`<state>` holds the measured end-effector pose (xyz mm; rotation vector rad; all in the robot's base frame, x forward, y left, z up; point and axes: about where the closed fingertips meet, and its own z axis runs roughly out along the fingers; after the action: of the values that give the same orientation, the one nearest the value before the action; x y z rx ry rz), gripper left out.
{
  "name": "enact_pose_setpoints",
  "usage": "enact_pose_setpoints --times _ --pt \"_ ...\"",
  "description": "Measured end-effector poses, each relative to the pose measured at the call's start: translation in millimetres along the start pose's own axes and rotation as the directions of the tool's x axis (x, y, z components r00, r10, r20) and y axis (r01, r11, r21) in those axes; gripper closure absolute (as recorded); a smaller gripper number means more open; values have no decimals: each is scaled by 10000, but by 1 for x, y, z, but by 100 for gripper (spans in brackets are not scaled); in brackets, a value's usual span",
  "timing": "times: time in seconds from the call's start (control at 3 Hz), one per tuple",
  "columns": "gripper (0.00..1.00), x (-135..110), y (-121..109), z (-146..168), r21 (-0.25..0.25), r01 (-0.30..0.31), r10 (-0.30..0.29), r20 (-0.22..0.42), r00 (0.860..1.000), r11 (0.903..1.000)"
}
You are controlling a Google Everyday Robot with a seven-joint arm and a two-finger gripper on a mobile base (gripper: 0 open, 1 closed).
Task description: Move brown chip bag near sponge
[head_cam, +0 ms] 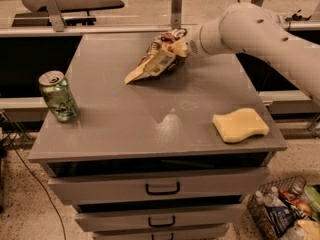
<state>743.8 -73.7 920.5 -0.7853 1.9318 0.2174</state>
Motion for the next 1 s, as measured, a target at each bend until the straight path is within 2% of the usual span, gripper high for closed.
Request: enact_pose_setpoints --times 0.33,0.67,1.0 --pt "100 35 6 -48 254 -104 117 -547 9984 9996" --pt "100 64 8 -95 753 -322 404 -1109 9930 9966" --pt "100 79 14 -135 1198 -399 589 -1591 9855 9920"
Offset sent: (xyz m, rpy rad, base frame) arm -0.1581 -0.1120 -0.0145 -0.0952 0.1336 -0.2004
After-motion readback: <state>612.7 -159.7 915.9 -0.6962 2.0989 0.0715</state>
